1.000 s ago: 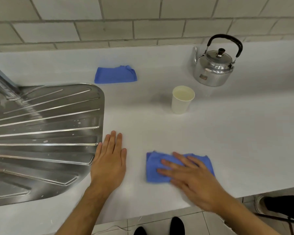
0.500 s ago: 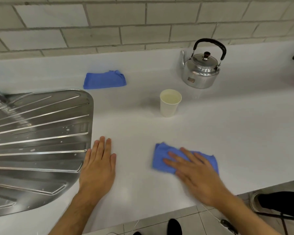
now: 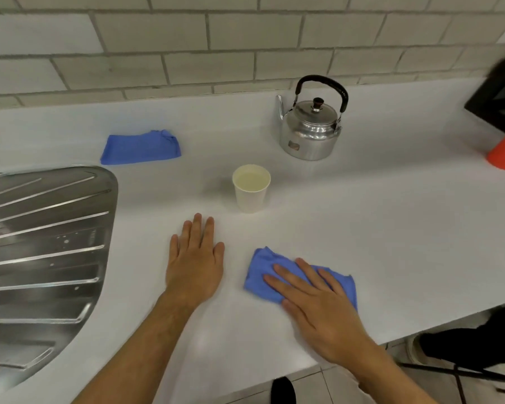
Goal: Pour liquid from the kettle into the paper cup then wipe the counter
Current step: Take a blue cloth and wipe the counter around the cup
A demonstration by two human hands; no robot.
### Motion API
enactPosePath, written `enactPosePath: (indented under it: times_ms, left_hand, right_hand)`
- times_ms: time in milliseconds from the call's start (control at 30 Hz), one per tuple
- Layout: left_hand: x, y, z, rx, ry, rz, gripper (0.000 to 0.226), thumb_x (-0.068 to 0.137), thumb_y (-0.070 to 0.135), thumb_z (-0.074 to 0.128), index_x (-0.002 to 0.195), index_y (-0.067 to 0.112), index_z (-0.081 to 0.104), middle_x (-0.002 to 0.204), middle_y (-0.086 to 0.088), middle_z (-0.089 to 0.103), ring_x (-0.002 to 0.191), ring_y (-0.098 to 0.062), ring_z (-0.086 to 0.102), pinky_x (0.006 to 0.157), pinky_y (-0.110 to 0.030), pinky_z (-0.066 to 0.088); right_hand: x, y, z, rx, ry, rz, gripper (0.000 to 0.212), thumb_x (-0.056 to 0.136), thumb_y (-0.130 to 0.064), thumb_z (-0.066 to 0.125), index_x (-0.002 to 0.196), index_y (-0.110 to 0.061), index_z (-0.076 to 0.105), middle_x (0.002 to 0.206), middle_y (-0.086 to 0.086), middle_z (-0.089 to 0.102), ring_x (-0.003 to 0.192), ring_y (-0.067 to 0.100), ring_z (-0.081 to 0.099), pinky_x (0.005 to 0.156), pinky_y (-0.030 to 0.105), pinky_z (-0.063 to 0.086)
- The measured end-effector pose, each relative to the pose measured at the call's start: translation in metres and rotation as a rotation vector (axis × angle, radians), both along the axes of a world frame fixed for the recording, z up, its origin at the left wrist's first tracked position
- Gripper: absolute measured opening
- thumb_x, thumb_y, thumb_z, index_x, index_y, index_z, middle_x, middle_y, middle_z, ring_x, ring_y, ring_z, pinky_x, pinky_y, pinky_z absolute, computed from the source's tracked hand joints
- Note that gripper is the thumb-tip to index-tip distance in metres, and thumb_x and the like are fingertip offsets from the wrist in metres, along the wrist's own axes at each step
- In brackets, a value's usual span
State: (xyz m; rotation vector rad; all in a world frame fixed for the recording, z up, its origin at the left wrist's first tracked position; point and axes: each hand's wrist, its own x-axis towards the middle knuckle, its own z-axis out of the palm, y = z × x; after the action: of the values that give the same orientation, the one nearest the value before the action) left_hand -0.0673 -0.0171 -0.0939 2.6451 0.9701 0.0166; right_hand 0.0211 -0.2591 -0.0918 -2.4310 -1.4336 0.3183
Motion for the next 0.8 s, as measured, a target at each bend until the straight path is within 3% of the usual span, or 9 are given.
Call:
enactPosePath:
  times_ms: [167, 267, 400, 567, 667, 800]
  left_hand:
    - [0.004, 0.0, -0.01, 0.052, 0.067, 0.007, 0.061, 0.097, 0.048, 0.007, 0.15, 0.026, -0.011, 0.161, 0.002, -0.015, 0.148, -0.018, -0.013, 0.12, -0.04, -0.007]
    - [0.003, -0.001, -0.012, 0.066, 0.061, 0.012, 0.061, 0.096, 0.049, 0.006, 0.15, 0.027, -0.011, 0.161, 0.003, -0.014, 0.148, -0.017, -0.013, 0.12, -0.04, -0.008]
    - [0.004, -0.001, -0.012, 0.087, 0.076, 0.017, 0.06, 0.096, 0.049, 0.004, 0.15, 0.028, -0.013, 0.161, 0.003, -0.014, 0.148, -0.017, -0.013, 0.12, -0.039, -0.007]
    - [0.004, -0.003, -0.012, 0.103, 0.076, 0.013, 0.061, 0.095, 0.05, 0.003, 0.15, 0.028, -0.012, 0.161, 0.003, -0.013, 0.148, -0.017, -0.012, 0.12, -0.038, -0.006]
    - [0.003, -0.003, -0.012, 0.108, 0.082, 0.006, 0.062, 0.093, 0.051, 0.0, 0.15, 0.029, -0.013, 0.161, 0.003, -0.014, 0.148, -0.016, -0.012, 0.12, -0.039, -0.006]
    - [0.004, -0.002, -0.011, 0.096, 0.097, 0.009, 0.067, 0.088, 0.053, -0.005, 0.149, 0.028, -0.014, 0.161, 0.003, -0.014, 0.148, -0.017, -0.013, 0.12, -0.039, -0.006]
  right_hand:
    - [0.092, 0.0, -0.002, -0.082, -0.109, -0.383, 0.046, 0.103, -0.043, 0.024, 0.147, -0.054, 0.019, 0.157, -0.03, 0.013, 0.15, 0.016, 0.013, 0.117, 0.038, 0.01]
    - [0.118, 0.034, -0.001, -0.112, -0.057, -0.549, 0.048, 0.102, -0.045, 0.02, 0.15, -0.05, 0.015, 0.161, -0.024, 0.013, 0.15, 0.019, 0.009, 0.119, 0.042, 0.009]
    - [0.076, 0.05, -0.004, -0.104, -0.111, -0.422, 0.051, 0.103, -0.043, 0.022, 0.152, -0.046, 0.013, 0.162, -0.021, 0.01, 0.151, 0.02, 0.007, 0.118, 0.042, 0.008]
    - [0.034, -0.021, -0.008, -0.033, -0.057, -0.161, 0.048, 0.103, -0.046, 0.017, 0.149, -0.055, 0.01, 0.158, -0.032, 0.004, 0.151, 0.011, -0.001, 0.119, 0.035, 0.003]
    - [0.062, -0.054, -0.009, -0.049, -0.101, -0.268, 0.047, 0.102, -0.047, 0.014, 0.147, -0.058, 0.008, 0.156, -0.036, 0.003, 0.15, 0.009, 0.002, 0.118, 0.036, 0.006]
    - [0.129, -0.031, -0.005, -0.07, -0.076, -0.546, 0.048, 0.102, -0.045, 0.018, 0.149, -0.053, 0.013, 0.158, -0.029, 0.01, 0.151, 0.017, 0.01, 0.118, 0.04, 0.008]
